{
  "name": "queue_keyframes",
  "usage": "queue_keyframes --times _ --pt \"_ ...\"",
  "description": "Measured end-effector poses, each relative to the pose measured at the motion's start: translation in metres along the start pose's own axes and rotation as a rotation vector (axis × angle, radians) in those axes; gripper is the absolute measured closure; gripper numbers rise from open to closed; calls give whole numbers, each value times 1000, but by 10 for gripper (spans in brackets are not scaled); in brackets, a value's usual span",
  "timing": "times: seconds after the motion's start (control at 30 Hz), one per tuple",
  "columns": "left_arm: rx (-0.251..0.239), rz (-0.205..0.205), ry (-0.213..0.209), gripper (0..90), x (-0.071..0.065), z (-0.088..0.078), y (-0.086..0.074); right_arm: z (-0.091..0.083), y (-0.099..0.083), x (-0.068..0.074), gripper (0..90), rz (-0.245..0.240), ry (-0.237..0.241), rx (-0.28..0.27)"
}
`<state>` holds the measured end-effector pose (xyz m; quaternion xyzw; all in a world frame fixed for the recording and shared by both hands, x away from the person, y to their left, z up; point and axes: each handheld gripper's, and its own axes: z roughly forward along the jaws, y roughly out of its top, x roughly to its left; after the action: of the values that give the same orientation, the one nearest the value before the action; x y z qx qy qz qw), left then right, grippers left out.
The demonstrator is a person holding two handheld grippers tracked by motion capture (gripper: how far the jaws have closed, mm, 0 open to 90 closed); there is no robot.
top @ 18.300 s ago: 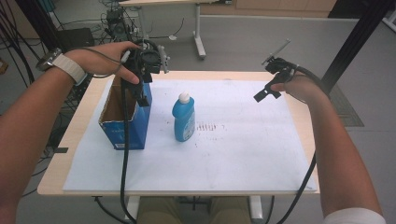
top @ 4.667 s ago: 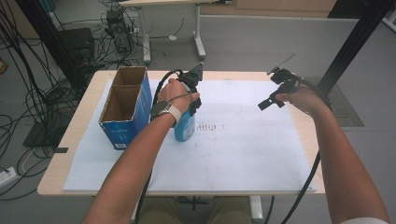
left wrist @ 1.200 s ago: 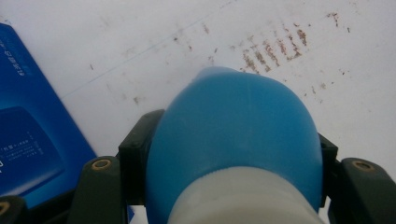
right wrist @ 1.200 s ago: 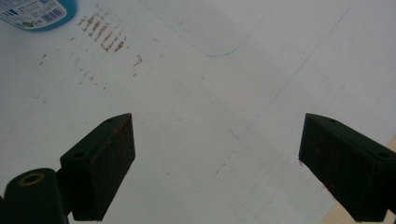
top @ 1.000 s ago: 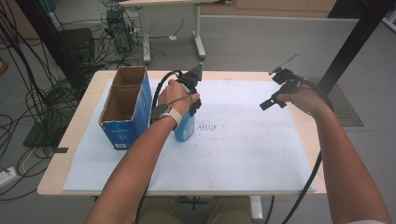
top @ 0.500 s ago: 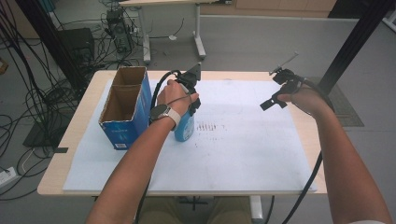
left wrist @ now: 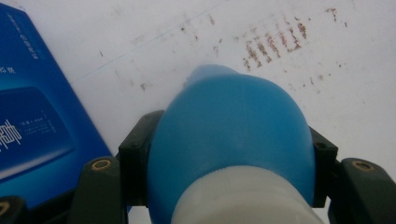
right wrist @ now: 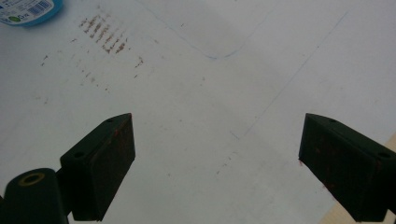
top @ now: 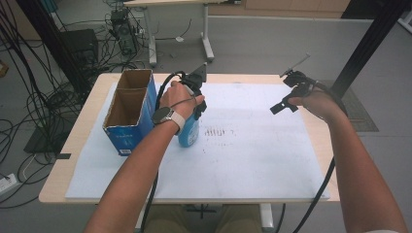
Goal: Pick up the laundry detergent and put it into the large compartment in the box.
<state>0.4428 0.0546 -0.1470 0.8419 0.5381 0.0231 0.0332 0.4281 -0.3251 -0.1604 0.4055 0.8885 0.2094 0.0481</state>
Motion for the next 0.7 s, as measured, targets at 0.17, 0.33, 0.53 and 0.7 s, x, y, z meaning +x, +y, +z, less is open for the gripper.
queue_keyframes --times 0.17,0.33,0.53,0.7 --pt "-3 3 9 377 -2 -11 -4 -1 0 0 108 -1 -1 0" --pt "-14 -15 7 376 -1 -27 -10 -3 -1 2 108 0 0 1" --pt "-23 -31 23 375 -3 -49 -17 -5 0 5 108 -11 -3 -4" --pt "-34 -57 12 375 -1 -64 -23 -7 2 9 108 -19 -5 -5"
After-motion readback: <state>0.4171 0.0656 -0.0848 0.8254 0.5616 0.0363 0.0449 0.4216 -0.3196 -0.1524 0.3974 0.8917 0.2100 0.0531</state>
